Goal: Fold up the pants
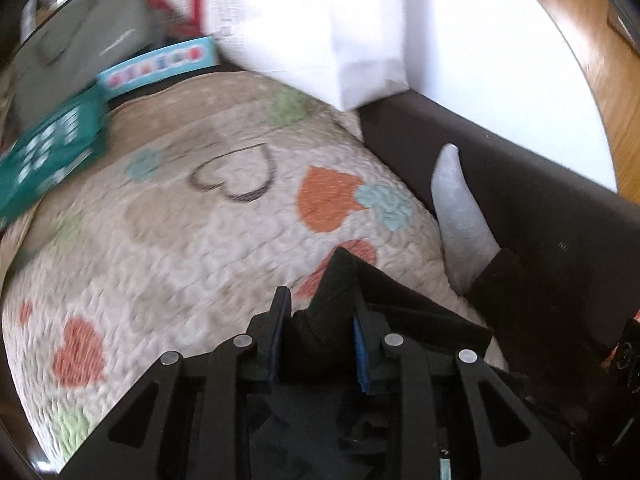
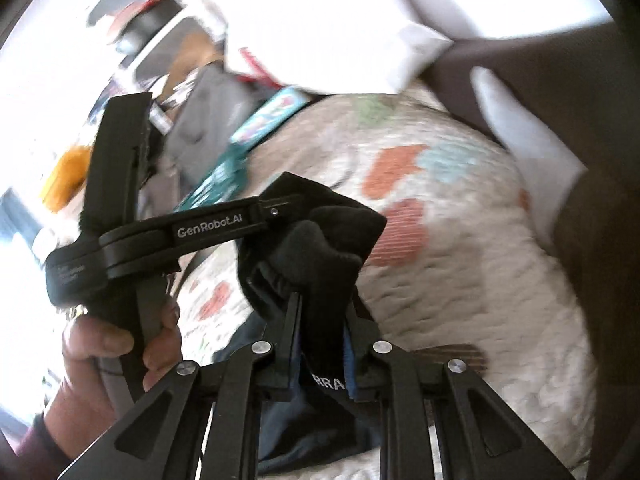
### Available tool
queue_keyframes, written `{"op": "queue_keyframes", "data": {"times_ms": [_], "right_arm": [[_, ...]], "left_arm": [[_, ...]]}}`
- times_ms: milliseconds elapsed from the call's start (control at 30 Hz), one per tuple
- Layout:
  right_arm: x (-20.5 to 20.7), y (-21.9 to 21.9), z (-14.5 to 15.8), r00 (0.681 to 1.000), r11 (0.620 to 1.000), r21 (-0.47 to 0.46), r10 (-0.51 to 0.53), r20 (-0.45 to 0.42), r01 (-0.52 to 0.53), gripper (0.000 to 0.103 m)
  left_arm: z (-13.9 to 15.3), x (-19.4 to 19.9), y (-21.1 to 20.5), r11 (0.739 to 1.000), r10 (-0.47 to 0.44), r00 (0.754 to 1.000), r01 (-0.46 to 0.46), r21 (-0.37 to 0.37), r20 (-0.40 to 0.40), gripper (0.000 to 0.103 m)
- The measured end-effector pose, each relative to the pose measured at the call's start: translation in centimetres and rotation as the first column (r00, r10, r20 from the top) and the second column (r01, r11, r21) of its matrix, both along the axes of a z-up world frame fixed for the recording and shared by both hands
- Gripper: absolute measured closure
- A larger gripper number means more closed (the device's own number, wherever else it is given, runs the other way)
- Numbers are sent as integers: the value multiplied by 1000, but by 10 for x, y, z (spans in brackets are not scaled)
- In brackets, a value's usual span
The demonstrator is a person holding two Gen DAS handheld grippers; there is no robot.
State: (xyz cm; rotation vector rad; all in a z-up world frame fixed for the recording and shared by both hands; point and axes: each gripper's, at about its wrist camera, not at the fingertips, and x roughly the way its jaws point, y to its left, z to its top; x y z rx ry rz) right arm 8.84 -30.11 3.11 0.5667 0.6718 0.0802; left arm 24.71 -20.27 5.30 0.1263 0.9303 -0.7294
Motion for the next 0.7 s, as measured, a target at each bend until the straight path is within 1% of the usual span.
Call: {"op": "queue_keyframes", "data": {"times_ms": [133,267,367,433,500,567,600,633,667,700], "right_arm": [[1,50,1,992,987,-93,130,9,-128,84],[0,89,-13,974,960,-163,227,-24,-227,84],[0,105,-26,962,946,-175,267,-50,-272,84],[3,114,-34,953,936,-180,297,-64,-304,84],[4,120,-41,941,926,-170,329,-77,-337,82],[5,123,-48,940,926,-162,331,-87,-341,81],[6,124,-52,938,925,-158,332,-95,-344,78],[6,124,-55,935,924,-151,337,-105,-350,74],[6,125,-56,933,923,-145,343,-108,-356,72],[6,127,-57,927,919,-134,357,-112,-370,66]], "left_arm": [[-11,-5,53,995,63,997,-66,-69,-42,75],[-26,-11,89,986,103,991,-113,-121,-85,72],[-35,-14,113,975,139,984,-155,-161,-107,72],[-40,-16,131,963,183,976,-202,-178,-117,72],[-46,-15,147,952,220,966,-243,-189,-133,72],[-52,-13,166,936,267,950,-295,-189,-162,71],[-55,-13,174,931,285,943,-315,-184,-172,70],[-58,-13,184,924,305,934,-337,-178,-184,66],[-61,-14,191,919,319,928,-353,-174,-192,65],[-63,-17,198,915,334,922,-368,-169,-198,65]]}}
